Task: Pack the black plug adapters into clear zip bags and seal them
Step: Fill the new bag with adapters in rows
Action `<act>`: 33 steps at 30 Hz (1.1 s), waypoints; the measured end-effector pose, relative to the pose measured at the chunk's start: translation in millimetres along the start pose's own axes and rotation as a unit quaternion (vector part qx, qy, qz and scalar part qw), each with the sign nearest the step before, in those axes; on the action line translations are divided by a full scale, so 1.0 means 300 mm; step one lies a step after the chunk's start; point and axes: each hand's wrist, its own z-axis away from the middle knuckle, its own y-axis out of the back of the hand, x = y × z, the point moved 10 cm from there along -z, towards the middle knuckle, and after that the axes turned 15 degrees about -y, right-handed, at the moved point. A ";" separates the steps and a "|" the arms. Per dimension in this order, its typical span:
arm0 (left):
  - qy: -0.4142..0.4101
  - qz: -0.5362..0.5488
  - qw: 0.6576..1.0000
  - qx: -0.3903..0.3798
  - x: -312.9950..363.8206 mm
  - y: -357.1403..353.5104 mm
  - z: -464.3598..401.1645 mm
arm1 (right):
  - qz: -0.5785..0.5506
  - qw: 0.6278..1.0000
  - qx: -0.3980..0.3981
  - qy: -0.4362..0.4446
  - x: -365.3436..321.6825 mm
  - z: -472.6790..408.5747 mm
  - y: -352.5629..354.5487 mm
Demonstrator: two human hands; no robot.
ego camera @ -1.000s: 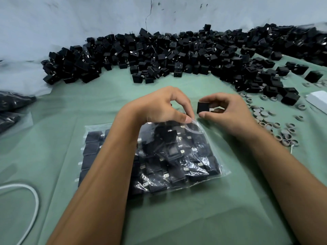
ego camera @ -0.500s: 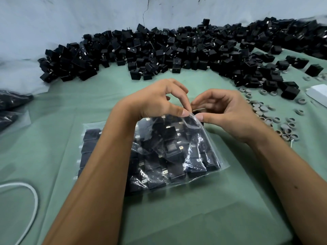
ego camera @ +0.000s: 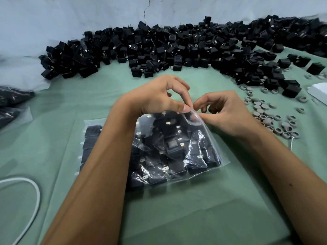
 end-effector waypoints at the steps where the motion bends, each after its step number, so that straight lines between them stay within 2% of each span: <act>1: -0.001 0.000 1.000 0.001 0.001 0.000 -0.001 | -0.011 1.000 -0.012 0.007 -0.007 0.001 -0.013; 6: -0.003 0.002 1.000 0.005 0.001 -0.001 0.001 | -0.015 1.000 -0.025 0.002 0.008 -0.001 -0.008; 11: -0.007 -0.006 1.000 0.004 0.009 0.002 -0.002 | -0.027 0.996 -0.074 0.041 -0.021 0.005 -0.060; 17: -0.011 -0.003 1.000 0.008 0.021 0.005 0.002 | -0.033 0.999 -0.035 0.020 0.002 -0.006 -0.026; 23: -0.012 0.004 1.000 0.015 0.023 0.010 0.003 | -0.062 0.992 -0.103 0.035 -0.033 0.011 -0.102; 26: -0.014 0.001 1.000 0.014 0.017 0.004 0.002 | -0.066 0.996 -0.059 0.025 -0.010 -0.001 -0.054; 30: -0.015 0.011 1.000 0.018 0.013 -0.004 0.007 | -0.092 0.991 0.095 -0.014 0.063 -0.037 0.054; 33: 0.011 0.019 1.000 0.022 -0.009 0.006 0.021 | -0.080 0.982 0.167 -0.038 0.084 -0.102 0.101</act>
